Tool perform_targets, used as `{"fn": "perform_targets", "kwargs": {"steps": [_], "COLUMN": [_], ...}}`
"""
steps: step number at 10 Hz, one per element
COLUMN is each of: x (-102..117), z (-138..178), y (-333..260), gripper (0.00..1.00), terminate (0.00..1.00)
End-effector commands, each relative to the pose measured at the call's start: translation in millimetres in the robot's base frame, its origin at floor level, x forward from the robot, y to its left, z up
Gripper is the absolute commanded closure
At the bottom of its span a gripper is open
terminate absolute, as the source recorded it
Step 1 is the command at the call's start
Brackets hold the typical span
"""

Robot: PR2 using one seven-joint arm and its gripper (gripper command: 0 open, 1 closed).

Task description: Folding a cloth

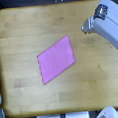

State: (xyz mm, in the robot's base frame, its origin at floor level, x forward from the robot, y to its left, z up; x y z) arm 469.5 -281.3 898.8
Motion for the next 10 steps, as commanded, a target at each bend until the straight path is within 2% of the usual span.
{"fn": "perform_targets", "kwargs": {"steps": [1, 10], "x": [0.4, -6.1], "z": [-0.5, -73.6], "y": [1.0, 105.6], "gripper": [0.00, 0.00], "terminate": [0.00, 0.00]}}
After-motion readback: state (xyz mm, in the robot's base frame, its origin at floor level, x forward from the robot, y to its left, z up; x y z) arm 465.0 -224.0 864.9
